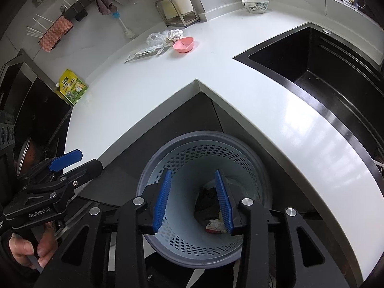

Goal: Collect trash
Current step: 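Move both tools back to the counter toward the pink leaf-shaped dish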

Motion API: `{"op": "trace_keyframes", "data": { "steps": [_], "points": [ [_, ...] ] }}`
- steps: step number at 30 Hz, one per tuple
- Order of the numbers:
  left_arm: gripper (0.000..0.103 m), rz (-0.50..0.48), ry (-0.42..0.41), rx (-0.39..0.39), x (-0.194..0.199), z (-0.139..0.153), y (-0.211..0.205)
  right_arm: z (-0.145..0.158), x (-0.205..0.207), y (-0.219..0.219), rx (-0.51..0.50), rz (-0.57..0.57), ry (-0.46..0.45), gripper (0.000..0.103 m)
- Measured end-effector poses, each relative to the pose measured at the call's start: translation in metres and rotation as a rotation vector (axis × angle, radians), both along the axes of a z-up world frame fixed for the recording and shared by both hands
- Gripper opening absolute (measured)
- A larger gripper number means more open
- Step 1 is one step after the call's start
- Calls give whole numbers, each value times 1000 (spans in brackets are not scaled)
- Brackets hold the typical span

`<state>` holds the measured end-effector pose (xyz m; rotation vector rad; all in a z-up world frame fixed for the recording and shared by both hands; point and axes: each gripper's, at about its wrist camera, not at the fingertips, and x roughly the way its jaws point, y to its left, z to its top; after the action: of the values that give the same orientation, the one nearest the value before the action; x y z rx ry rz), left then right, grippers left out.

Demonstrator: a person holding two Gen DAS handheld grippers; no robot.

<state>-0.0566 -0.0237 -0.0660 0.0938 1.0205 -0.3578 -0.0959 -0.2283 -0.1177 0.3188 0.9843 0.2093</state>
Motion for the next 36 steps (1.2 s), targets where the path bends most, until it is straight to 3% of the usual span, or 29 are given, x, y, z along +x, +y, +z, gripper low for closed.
{"op": "trace_keyframes", "data": {
  "steps": [6,17,26,36],
  "points": [
    [79,9,-26,5,0,11,0,8,2,0,6,11,-21,41],
    [89,48,-89,28,0,39,7,28,9,0,10,12,-82,44],
    [95,110,-140,47,1,59,28,39,20,10,-19,27,-111,65],
    [95,193,-129,57,15,61,55,48,41,35,-21,85,-130,70]
  ]
}}
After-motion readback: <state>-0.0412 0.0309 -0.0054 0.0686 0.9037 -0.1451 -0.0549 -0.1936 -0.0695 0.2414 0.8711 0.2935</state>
